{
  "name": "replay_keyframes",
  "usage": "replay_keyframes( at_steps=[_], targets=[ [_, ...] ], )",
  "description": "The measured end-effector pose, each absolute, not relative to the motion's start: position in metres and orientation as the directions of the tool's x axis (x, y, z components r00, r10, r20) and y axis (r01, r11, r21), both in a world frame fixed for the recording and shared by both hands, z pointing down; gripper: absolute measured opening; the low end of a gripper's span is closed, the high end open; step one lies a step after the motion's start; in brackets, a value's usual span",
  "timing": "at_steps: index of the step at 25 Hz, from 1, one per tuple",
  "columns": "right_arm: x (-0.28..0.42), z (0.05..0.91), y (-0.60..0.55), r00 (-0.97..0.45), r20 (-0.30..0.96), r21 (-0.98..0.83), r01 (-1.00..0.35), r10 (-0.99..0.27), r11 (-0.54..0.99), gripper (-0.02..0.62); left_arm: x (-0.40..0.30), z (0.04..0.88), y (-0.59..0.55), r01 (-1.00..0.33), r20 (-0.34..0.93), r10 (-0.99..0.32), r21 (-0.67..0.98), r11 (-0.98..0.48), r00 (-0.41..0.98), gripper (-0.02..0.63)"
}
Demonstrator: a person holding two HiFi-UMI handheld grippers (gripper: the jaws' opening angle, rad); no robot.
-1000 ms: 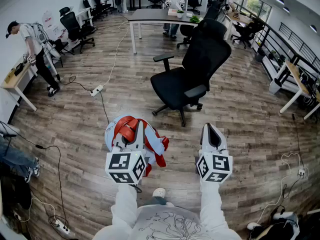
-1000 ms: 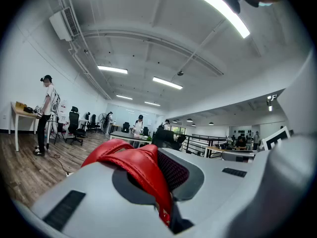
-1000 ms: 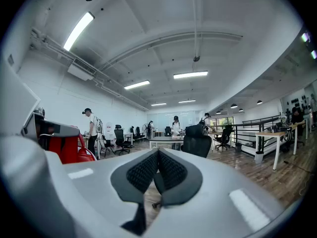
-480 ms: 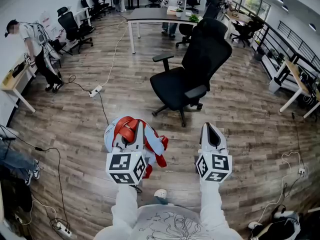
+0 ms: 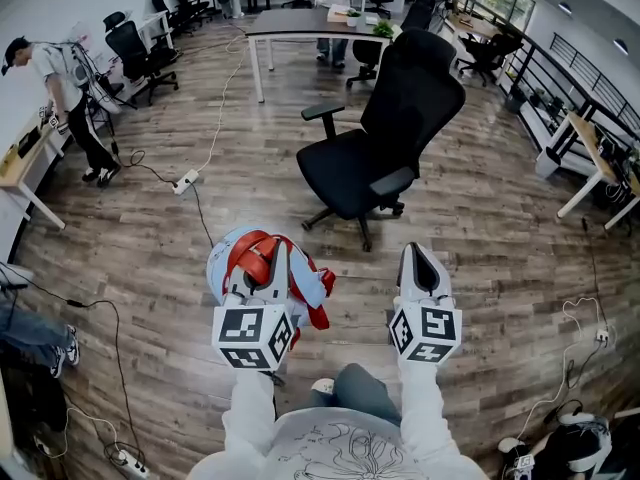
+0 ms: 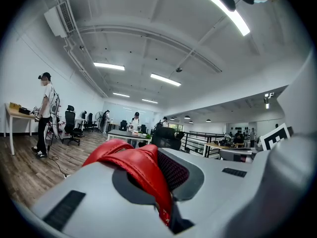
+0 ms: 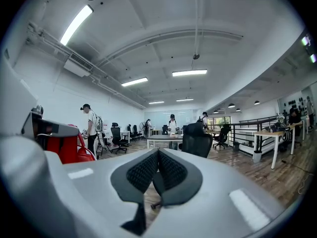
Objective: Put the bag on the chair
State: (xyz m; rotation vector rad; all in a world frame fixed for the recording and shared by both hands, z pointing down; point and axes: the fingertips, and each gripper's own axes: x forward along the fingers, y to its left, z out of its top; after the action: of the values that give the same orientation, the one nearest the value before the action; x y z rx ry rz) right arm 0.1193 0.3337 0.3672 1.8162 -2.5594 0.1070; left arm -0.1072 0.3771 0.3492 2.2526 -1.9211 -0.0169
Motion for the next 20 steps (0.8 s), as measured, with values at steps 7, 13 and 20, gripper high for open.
replay_keyframes(
  at_steps=[7, 13, 20],
  targets=[
    [0.114, 0.376, 0.294, -0.348, 0.049, -0.063, -0.936, -0.936, 0.345, 0.011, -0.111, 0.36, 0.342, -0.98, 0.129, -0.979, 0.144, -0.137, 0.155, 0.014],
    [0.114, 0.385, 0.229, -0.367, 0.055, -0.091, -0.928, -0.929, 0.361, 0.011, -0.115, 0.372, 0.289, -0.984, 0.156, -0.98, 0.147, -0.099, 0.122, 0.014],
    [0.105, 0.377, 0.129, -0.409, 0.027, -0.103, -0.909, -0.912, 0.405, 0.011, -0.118, 0.368, 0.204, -0.989, 0.152, -0.985, 0.136, -0.056, 0.077, 0.014]
  ],
)
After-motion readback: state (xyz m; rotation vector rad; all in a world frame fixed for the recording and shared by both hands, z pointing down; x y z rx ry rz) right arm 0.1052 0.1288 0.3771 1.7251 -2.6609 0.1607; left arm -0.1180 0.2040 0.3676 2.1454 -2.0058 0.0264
